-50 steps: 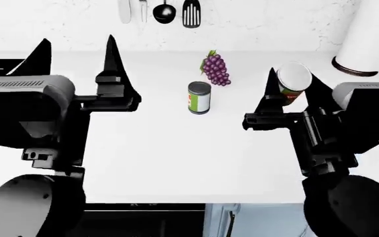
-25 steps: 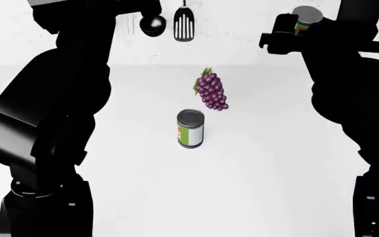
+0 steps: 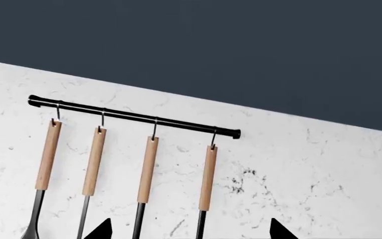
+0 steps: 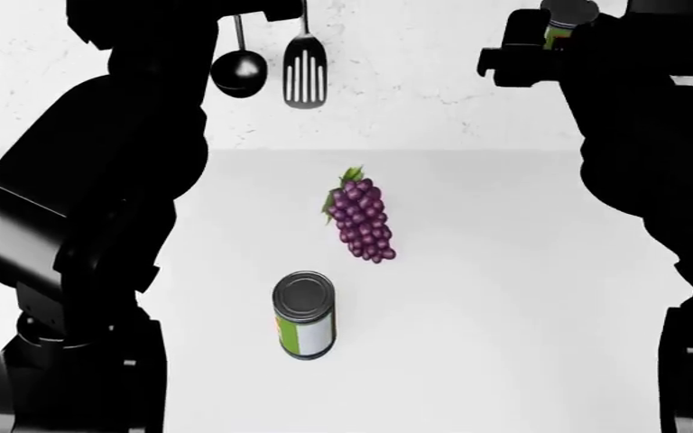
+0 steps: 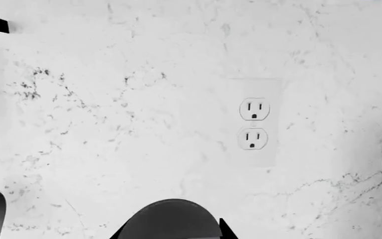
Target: Pick the cans from the counter and place them in their designated side in the cabinet.
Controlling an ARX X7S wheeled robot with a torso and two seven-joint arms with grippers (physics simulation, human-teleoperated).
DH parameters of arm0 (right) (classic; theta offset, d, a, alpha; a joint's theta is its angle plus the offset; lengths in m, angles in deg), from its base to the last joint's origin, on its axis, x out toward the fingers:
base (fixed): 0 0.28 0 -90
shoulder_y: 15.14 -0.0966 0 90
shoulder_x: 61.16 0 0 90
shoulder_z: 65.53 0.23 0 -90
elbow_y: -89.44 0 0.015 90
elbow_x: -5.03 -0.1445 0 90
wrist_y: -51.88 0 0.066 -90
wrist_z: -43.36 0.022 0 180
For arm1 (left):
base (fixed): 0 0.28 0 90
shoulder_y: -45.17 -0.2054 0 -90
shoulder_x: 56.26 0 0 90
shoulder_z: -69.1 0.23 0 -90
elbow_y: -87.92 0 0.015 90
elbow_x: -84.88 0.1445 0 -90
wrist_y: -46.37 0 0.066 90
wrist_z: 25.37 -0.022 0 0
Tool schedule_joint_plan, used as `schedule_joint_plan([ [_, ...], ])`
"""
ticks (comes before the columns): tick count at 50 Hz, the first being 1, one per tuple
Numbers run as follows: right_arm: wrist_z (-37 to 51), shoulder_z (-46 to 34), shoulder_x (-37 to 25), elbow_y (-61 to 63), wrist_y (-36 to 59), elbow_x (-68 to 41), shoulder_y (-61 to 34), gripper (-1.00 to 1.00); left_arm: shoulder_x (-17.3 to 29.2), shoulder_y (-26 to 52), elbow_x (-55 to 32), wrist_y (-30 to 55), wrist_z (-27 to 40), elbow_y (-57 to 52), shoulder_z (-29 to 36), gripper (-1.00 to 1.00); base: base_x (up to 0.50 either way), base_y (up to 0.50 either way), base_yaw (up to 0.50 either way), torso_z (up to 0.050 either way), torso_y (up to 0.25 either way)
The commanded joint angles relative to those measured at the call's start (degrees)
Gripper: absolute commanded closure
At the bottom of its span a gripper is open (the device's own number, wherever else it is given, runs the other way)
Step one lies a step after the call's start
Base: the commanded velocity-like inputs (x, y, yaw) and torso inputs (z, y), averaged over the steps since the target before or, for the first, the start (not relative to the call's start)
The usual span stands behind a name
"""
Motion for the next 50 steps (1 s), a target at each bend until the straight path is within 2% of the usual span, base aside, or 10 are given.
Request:
schedule_joint_plan([
  [1,3.98,8.89,-2.52,13.62,5.75,-9.24,1.3,1.0,0.63,-0.48,-1.92,0.58,1.01,-2.21,-0.02,-1.0,0.5,0.0,0.0,0.0,0.0],
  [6,10.75,15.19,-5.5,25.21,13.16,-21.29,1.85,1.0,1.77,-1.58,-1.59,-0.33,0.51,-4.48,1.3,-1.0,0.26,0.0,0.0,0.0,0.002],
  [9,24.06,17.42,-8.77,30.34,19.33,-39.78,-4.16,1.0,1.91,-2.19,-2.15,-0.68,0.51,-4.79,0.86,-1.0,0.0,0.0,0.0,0.0,0.0],
  [13,41.87,11.86,-16.42,30.59,14.29,-62.06,-12.63,1.0,1.82,-2.5,-3.3,0.0,1.1,-5.86,0.36,-1.0,0.0,0.0,0.0,0.0,0.0],
  [18,53.52,2.44,-23.05,31.44,7.18,-75.44,-21.07,1.0,2.06,-2.38,-4.07,0.76,1.79,-6.66,0.13,-1.0,0.0,0.0,0.0,0.0,0.0],
  [23,54.02,-7.4,-30.06,33.69,-4.84,-79.33,-33.12,1.0,2.21,-2.32,-4.38,0.83,2.08,-6.74,0.29,-1.0,0.0,0.0,0.0,0.0,0.002],
  [26,53.93,-13.31,-31.5,34.97,-9.63,-80.62,-39.66,1.0,2.4,-2.31,-4.67,0.96,2.25,-6.95,0.27,-1.0,0.0,0.0,0.0,0.0,0.0],
  [36,53.24,-21.51,-33.06,31.99,-13.76,-82.98,-53.0,1.0,2.77,-1.65,-5.55,1.73,3.01,-7.43,0.33,-1.0,0.0,0.0,0.0,0.0,0.0],
  [41,52.13,-23.18,-30.99,26.67,-12.65,-81.69,-58.07,1.0,2.99,-1.01,-6.06,2.55,3.62,-8.01,0.38,-1.0,0.0,0.0,0.0,0.0,0.0],
  [50,44.47,-25.1,-22.77,13.53,-9.73,-69.55,-60.51,1.0,3.43,-0.23,-6.7,2.82,3.84,-6.84,0.02,-1.0,0.0,0.0,0.0,0.0,0.0],
])
